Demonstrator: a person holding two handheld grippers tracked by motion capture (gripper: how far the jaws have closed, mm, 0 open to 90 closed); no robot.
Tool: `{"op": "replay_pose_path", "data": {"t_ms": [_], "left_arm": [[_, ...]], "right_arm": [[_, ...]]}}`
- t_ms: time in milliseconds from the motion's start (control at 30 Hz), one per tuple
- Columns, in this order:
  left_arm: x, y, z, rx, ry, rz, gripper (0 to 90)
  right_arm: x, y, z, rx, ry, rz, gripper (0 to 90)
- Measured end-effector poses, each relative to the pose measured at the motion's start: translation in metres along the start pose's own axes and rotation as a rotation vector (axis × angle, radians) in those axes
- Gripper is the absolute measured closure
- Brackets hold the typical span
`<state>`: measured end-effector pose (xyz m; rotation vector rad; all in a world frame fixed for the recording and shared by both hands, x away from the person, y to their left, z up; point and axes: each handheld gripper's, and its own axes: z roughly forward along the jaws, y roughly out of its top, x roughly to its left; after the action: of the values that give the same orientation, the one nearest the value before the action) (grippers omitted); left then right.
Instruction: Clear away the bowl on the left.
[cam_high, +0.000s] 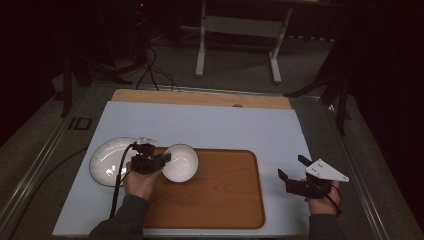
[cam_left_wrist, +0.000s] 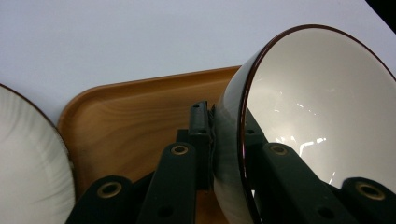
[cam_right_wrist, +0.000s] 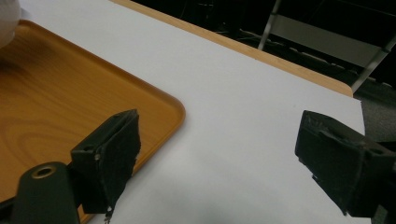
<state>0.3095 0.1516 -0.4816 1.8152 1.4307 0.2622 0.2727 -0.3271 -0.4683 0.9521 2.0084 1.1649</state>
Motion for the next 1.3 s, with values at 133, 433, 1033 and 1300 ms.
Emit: {"op": "replay_pose_path", "data": {"t_ms": [133, 433, 1033, 1300], "left_arm": [[-0.004, -0.001, 0.004, 0.012, -0.007, 0.013, 81.9], [-0.015, -0.004, 0.011, 0.030, -0.023, 0.036, 81.8], [-0.032, -0.011, 0.025, 0.063, -0.050, 0.069, 81.7], [-0.038, -0.014, 0.030, 0.078, -0.060, 0.083, 81.7]], "right_arm": [[0.000, 0.000, 0.000, 0.000, 0.000, 0.000, 13.9], [0.000, 0.000, 0.000, -0.001, -0.001, 0.000, 13.9], [0.000, 0.000, 0.000, 0.001, -0.001, -0.002, 13.9], [0.000, 0.000, -0.001, 0.001, -0.001, -0.002, 13.9]]}}
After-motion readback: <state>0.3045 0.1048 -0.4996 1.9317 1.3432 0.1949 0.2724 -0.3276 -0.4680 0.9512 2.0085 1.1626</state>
